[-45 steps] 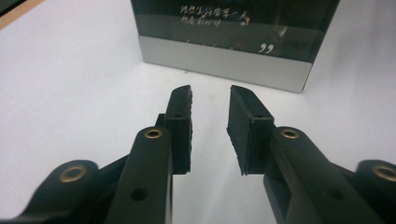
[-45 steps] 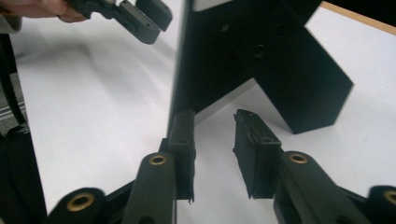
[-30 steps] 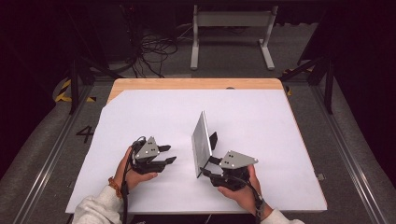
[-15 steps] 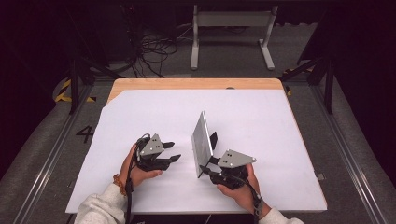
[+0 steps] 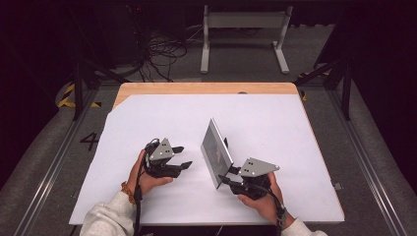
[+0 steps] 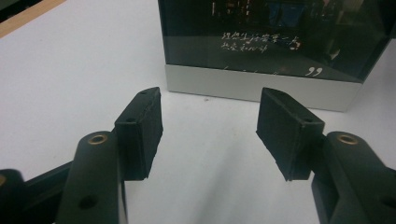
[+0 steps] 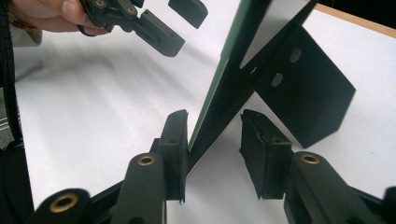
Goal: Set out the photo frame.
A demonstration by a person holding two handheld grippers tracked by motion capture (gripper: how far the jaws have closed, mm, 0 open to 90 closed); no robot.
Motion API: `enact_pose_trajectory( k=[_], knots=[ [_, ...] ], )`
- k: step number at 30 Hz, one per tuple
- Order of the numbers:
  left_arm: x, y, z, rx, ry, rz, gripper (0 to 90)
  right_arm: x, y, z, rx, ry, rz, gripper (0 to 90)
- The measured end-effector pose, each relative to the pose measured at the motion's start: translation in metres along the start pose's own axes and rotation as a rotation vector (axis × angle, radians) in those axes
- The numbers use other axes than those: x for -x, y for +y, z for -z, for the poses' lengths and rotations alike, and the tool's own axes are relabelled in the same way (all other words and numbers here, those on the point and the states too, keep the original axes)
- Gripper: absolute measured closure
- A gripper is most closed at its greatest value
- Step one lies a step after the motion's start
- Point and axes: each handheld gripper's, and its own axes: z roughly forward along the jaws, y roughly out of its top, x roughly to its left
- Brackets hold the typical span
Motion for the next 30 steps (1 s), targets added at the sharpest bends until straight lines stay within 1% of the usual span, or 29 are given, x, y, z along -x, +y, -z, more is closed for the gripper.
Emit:
enact_pose_trajectory(
  k=[2, 5, 7, 11, 12, 15, 21, 23, 26, 30],
  knots=[
    [-0.001, 0.001, -0.002, -0.003, 0.004, 0.000, 37.7, 0.001, -0.001, 0.002, -0.001, -0.003, -0.001, 62.2],
    [-0.002, 0.004, -0.008, -0.007, -0.002, 0.003, 34.4, 0.002, -0.003, 0.004, -0.007, -0.008, 0.002, 63.0],
    [-0.004, 0.006, -0.011, -0.003, -0.007, 0.010, 30.8, 0.002, -0.004, 0.005, -0.010, -0.010, 0.004, 64.9],
    [-0.007, 0.011, -0.018, 0.002, -0.014, 0.018, 28.1, 0.001, -0.006, 0.006, -0.005, -0.004, 0.004, 71.1],
    [-0.008, 0.012, -0.021, 0.005, -0.022, 0.018, 27.1, 0.001, -0.006, 0.006, -0.006, -0.002, 0.006, 72.3],
    [-0.010, 0.014, -0.025, 0.002, -0.033, 0.022, 24.8, 0.000, -0.008, 0.009, -0.009, -0.012, 0.008, 73.0],
    [-0.011, 0.017, -0.034, -0.010, -0.039, 0.013, 22.7, 0.004, -0.011, 0.015, -0.008, -0.023, 0.002, 74.4],
    [-0.012, 0.019, -0.037, -0.005, -0.049, 0.018, 22.1, 0.005, -0.012, 0.016, -0.009, -0.029, 0.005, 74.6],
    [-0.012, 0.021, -0.040, -0.003, -0.054, 0.018, 21.8, 0.007, -0.015, 0.018, -0.013, -0.036, 0.006, 74.7],
    [-0.011, 0.026, -0.049, -0.008, -0.065, 0.010, 21.4, 0.009, -0.017, 0.019, -0.015, -0.043, 0.003, 75.1]
  ],
)
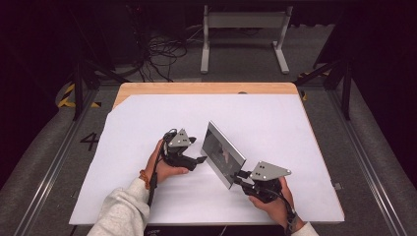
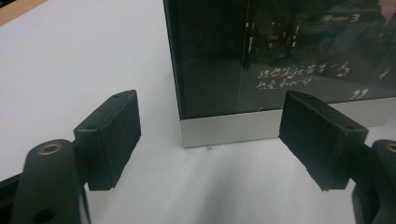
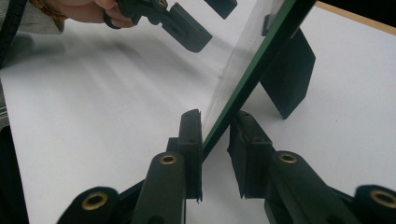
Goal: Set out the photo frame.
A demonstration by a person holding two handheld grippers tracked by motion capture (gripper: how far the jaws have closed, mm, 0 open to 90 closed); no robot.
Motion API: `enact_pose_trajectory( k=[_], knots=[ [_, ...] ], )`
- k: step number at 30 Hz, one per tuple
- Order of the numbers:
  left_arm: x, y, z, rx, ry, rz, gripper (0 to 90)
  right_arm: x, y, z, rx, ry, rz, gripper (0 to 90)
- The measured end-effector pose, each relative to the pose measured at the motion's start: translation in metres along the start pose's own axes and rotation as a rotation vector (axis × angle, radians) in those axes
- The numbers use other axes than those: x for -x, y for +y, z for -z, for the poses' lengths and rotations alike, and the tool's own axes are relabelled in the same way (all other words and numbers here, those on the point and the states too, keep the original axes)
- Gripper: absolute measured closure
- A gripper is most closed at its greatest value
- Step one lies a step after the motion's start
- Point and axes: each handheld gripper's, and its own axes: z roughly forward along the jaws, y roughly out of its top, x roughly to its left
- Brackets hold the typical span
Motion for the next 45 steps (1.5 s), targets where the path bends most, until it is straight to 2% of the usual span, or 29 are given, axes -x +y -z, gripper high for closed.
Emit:
enact_pose_trajectory(
  k=[7, 11, 21, 25, 28, 31, 32, 34, 37, 39, 43, 45],
  knots=[
    [0.000, 0.004, -0.008, 0.000, -0.019, 0.005, 20.3, 0.004, -0.003, 0.004, -0.005, -0.011, 0.002, 76.8],
    [0.001, 0.005, -0.016, -0.025, -0.022, -0.013, 20.1, 0.004, -0.004, 0.004, -0.012, -0.019, 0.009, 77.1],
    [-0.001, 0.004, -0.025, -0.044, -0.040, -0.016, 19.7, 0.007, -0.005, 0.004, -0.021, -0.028, 0.005, 77.1],
    [-0.001, 0.005, -0.029, -0.051, -0.062, -0.014, 19.9, 0.008, -0.006, 0.004, -0.024, -0.034, 0.000, 77.1],
    [0.001, 0.008, -0.033, -0.049, -0.086, 0.003, 20.1, 0.009, -0.006, 0.004, -0.026, -0.038, 0.002, 77.4],
    [0.005, 0.011, -0.034, -0.043, -0.107, -0.008, 21.5, 0.009, -0.006, 0.004, -0.028, -0.043, -0.002, 77.7],
    [0.006, 0.012, -0.034, -0.043, -0.110, -0.016, 24.0, 0.010, -0.006, 0.004, -0.027, -0.042, -0.002, 77.8],
    [0.008, 0.013, -0.034, -0.054, -0.101, -0.021, 22.9, 0.010, -0.006, 0.004, -0.026, -0.042, -0.006, 77.8],
    [0.006, 0.011, -0.031, -0.048, -0.115, -0.001, 26.8, 0.011, -0.006, 0.004, -0.026, -0.049, -0.009, 77.8],
    [0.005, 0.011, -0.029, -0.055, -0.105, -0.001, 29.6, 0.012, -0.007, 0.005, -0.025, -0.052, -0.015, 77.8],
    [0.003, 0.009, -0.024, -0.059, -0.105, 0.016, 42.3, 0.015, -0.007, 0.004, -0.022, -0.062, -0.030, 77.7],
    [0.001, 0.006, -0.019, -0.057, -0.107, 0.026, 45.3, 0.017, -0.007, 0.003, -0.017, -0.066, -0.053, 77.7]
  ],
)
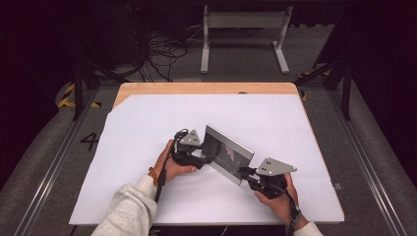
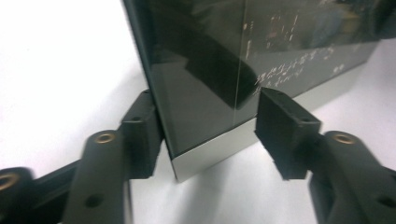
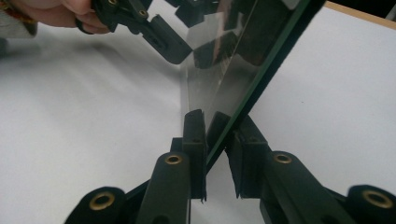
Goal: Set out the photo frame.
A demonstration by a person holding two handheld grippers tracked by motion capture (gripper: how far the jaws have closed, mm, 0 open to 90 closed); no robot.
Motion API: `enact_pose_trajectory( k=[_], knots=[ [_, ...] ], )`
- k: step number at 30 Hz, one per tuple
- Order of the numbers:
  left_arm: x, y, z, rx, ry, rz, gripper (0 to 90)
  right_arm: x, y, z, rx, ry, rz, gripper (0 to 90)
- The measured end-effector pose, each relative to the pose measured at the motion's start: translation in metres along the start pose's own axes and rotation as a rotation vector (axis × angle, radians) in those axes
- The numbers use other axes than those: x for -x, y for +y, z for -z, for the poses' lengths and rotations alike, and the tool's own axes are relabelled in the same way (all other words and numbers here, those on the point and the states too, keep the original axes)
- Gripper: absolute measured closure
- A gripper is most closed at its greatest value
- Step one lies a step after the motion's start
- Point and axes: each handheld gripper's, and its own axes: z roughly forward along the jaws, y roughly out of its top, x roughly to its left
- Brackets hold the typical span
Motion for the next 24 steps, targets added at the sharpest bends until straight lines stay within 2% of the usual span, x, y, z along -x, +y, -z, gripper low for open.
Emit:
enact_pose_trajectory(
  k=[3, 8, 12, 20, 24],
  knots=[
    [0.002, -0.002, 0.004, -0.011, 0.014, -0.006, 48.7, 0.002, 0.001, -0.002, 0.003, -0.001, -0.012, 77.3],
    [0.002, -0.005, 0.010, -0.020, 0.014, 0.033, 54.3, 0.007, 0.001, -0.005, 0.008, 0.005, -0.036, 77.0],
    [0.007, -0.007, 0.012, -0.028, 0.039, 0.027, 57.0, 0.009, 0.001, -0.007, 0.010, 0.002, -0.046, 76.3],
    [0.016, -0.007, 0.015, -0.069, 0.115, -0.023, 59.3, 0.012, 0.003, -0.011, 0.015, -0.023, -0.045, 74.0],
    [0.018, -0.008, 0.016, -0.076, 0.125, -0.027, 60.7, 0.012, 0.004, -0.012, 0.014, -0.034, -0.042, 72.8]
  ],
)
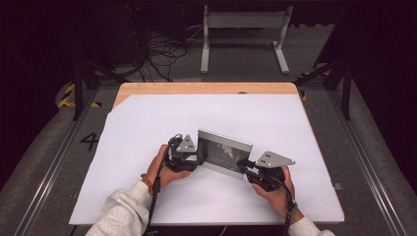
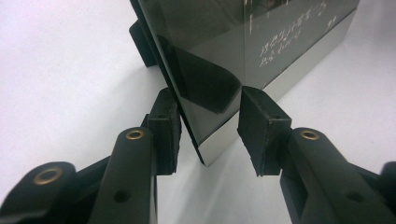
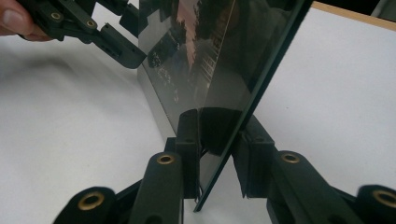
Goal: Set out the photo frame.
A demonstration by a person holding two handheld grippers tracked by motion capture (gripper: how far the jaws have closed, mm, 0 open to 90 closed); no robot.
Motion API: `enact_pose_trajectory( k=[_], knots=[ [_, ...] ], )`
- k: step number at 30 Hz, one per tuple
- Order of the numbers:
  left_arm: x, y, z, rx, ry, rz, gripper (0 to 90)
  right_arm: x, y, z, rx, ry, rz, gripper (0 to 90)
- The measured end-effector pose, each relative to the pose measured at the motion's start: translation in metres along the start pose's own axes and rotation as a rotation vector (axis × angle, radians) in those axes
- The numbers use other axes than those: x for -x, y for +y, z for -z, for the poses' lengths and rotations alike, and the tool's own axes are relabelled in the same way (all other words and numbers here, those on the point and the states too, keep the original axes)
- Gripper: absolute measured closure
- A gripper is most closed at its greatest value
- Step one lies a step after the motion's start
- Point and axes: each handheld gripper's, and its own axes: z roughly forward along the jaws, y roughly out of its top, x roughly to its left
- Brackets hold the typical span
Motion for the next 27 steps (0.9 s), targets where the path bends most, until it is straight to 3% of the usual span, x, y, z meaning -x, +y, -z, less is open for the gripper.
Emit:
enact_pose_trajectory(
  k=[12, 27],
  knots=[
    [0.0073, -0.0041, 0.0046, -0.005, 0.022, -0.005, 63.6, 0.0003, -0.0007, -0.0016, 0.006, -0.018, -0.009, 70.2],
    [0.0090, -0.0079, 0.0056, 0.019, 0.030, -0.012, 65.1, 0.0013, -0.0046, 0.0028, -0.019, -0.023, -0.014, 75.2]
  ],
)
